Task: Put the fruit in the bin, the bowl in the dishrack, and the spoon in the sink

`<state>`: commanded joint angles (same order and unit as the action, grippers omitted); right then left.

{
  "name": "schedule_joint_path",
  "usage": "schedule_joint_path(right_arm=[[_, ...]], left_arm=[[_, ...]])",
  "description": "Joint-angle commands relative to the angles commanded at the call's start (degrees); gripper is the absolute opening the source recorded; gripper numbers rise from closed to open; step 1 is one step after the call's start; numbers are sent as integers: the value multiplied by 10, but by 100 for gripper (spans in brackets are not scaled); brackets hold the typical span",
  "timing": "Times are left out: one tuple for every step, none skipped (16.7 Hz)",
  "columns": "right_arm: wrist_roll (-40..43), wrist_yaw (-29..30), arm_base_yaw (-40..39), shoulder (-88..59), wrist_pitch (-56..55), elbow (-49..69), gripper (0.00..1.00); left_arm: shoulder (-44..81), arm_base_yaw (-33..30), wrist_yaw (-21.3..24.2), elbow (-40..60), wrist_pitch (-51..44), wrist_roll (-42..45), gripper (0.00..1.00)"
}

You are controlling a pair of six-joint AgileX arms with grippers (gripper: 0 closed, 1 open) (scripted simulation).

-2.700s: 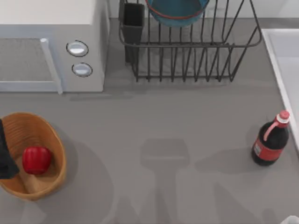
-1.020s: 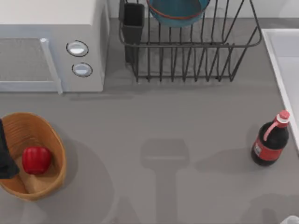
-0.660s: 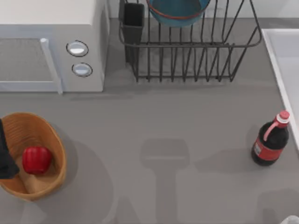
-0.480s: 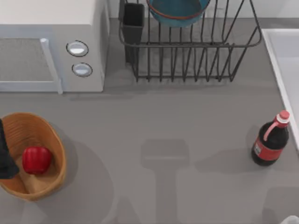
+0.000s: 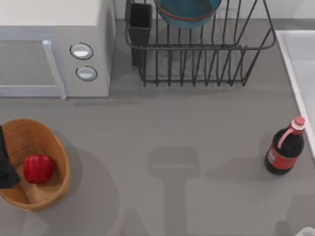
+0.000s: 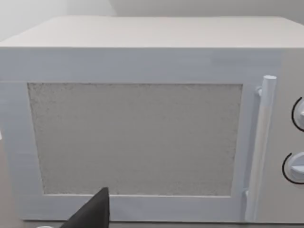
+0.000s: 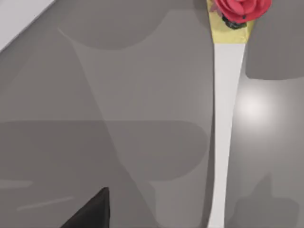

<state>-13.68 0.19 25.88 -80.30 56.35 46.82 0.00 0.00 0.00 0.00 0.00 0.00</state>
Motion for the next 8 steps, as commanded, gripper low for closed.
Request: schedule_joint_path(right_arm=[[0,0,0,-12,-25,-13,100],[-1,0,0,-26,-57,-29,100],[-1,0,0,-42,-92,-46,100],[-1,0,0,-58,-128,-63,100],[-1,0,0,-72,-160,-79,100],[-2,0,0,-85,-186,-94,100],[-2,0,0,-96,-207,-105,100],[-2,0,0,-104,-221,-114,100]], left_arm=[[0,0,0,0,0,0,100],[0,0,0,0,0,0,100],[0,0,0,0,0,0,100],[0,0,0,0,0,0,100],[0,0,0,0,0,0,100],[0,0,0,0,0,0,100],[0,0,0,0,0,0,100],[0,0,0,0,0,0,100]])
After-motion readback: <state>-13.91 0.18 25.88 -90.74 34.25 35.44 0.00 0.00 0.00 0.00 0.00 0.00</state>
